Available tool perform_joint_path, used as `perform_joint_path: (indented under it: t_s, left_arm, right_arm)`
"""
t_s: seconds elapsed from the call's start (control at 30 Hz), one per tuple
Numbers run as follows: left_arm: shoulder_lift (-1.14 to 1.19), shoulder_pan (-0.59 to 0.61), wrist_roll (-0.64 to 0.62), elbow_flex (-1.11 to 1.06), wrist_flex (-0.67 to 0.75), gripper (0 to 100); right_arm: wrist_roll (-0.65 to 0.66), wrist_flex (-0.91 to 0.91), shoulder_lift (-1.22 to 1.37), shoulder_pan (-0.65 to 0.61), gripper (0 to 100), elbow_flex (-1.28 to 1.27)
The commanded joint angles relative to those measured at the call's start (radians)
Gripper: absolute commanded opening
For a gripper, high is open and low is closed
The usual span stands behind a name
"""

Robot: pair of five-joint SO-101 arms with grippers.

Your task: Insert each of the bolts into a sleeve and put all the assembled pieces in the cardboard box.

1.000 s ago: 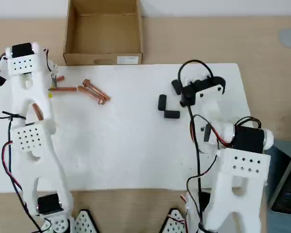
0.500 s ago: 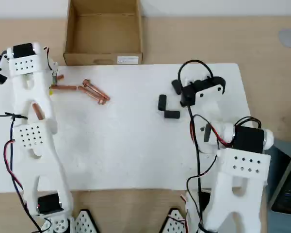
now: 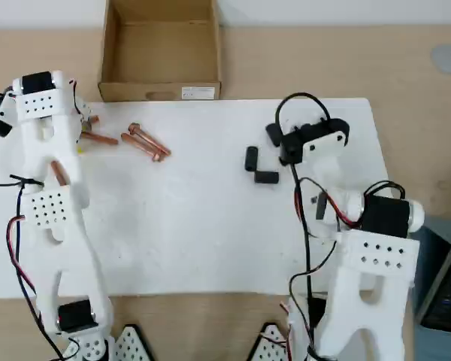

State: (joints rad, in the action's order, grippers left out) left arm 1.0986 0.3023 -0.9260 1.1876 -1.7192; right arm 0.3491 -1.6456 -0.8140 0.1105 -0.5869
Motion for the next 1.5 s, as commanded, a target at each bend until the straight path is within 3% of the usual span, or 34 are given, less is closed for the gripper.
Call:
perform_joint_path:
  t_s: [0.0, 0.27, 0.5, 0.73, 1.2, 1.47]
  left_arm:
    - [-0.005, 0.002, 0.005, 0.021, -0.018, 19]
    - [-0.005, 0.002, 0.005, 0.020, -0.020, 0]
    - [-0.015, 0.003, 0.026, 0.034, -0.023, 0]
    - [-0.097, -0.009, 0.219, 0.132, -0.035, 0]
    - [-0.633, -0.183, 0.608, 0.109, -0.037, 0]
    - [-1.089, -0.356, 0.678, -0.296, -0.037, 0]
  right_arm:
    - [0.005, -0.002, -0.024, -0.007, 1.0, 0.002]
    - [0.005, -0.002, -0.024, -0.007, 1.0, 0.002]
    - [-0.002, -0.031, -0.025, -0.012, 1.0, 0.051]
    - [-0.003, -0.127, -0.028, -0.012, 1.0, 0.254]
    - [-0.044, -0.141, -0.050, -0.005, 1.0, 0.335]
    - [-0.110, -0.135, -0.239, 0.035, 1.0, 0.395]
